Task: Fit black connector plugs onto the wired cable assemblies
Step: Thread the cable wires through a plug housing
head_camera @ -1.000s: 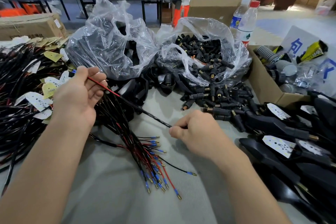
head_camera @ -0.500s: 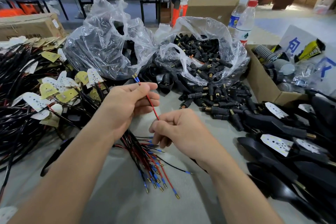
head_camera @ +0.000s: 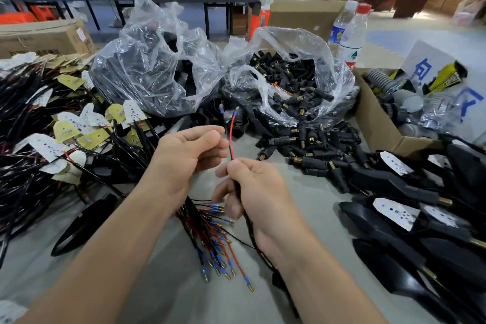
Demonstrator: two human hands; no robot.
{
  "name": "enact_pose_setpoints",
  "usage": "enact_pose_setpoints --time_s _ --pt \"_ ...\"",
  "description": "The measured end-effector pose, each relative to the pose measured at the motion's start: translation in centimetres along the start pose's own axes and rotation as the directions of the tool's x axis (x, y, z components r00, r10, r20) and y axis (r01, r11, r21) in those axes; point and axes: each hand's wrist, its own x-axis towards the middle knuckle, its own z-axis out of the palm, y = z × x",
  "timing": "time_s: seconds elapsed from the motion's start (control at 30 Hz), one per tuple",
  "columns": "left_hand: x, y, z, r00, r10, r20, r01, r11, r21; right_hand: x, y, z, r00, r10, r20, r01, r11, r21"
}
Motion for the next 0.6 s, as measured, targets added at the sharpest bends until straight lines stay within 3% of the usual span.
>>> enact_pose_setpoints --time_s 0.07,0.2,0.4,0.5,0.6 --pt "0.0 0.1 0.0 1.0 -0.007 -0.011 0.007 0.999 0.042 -0.2 0.6 0.8 1.0 -0.004 -0.008 0.004 1.0 0.01" --pt "0.3 0.2 -0.3 0.996 -0.002 -0.088 0.013 0.992 0.127 -0.2 1.1 0.9 0.997 -0.073 -0.021 0.07 0.989 -0.134" --pt "0.0 0.7 -0.7 0.999 -0.041 0.01 0.04 0.995 0.089 -0.2 1.0 0.6 1.0 0.021 0.015 -0.017 0.972 -0.233" --pt "0.0 0.4 -0.6 0.999 -0.045 -0.005 0.046 0.988 0.147 -0.2 0.0 -0.6 0.995 0.007 0.102 0.045 0.864 -0.501" --pt "0.2 -0.1 -0.6 0.998 0.007 -0.057 0.015 0.929 0.369 0.5 -2.0 -3.9 0.982 -0.17 0.082 0.183 0.757 -0.628"
